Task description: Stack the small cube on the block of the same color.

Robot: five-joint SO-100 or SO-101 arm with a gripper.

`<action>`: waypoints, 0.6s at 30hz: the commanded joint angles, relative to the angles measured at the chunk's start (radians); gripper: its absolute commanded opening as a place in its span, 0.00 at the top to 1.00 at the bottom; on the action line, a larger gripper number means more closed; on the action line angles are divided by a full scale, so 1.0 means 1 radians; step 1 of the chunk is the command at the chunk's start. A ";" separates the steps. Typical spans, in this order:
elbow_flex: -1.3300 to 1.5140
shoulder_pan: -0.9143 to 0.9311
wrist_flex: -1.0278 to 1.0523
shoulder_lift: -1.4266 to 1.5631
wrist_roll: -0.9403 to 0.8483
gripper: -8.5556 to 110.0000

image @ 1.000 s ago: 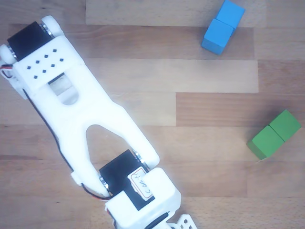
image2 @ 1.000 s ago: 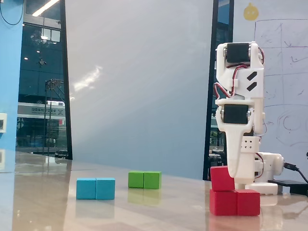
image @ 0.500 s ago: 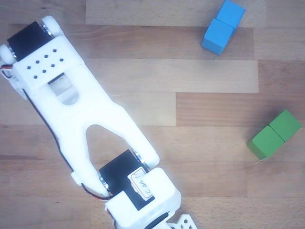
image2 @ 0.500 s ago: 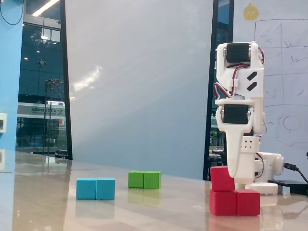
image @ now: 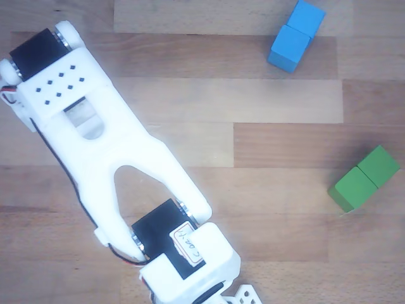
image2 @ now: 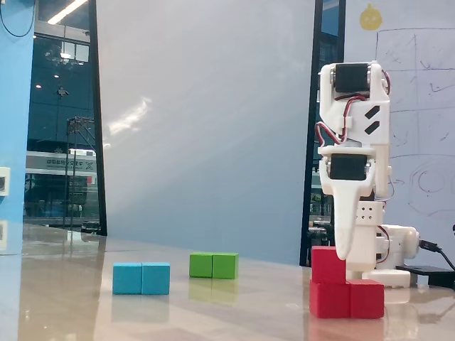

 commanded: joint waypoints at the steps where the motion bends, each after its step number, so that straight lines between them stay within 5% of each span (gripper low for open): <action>1: -0.005 0.020 0.008 0.026 -0.008 0.65; 18: -0.011 0.522 -0.014 0.044 -0.195 0.65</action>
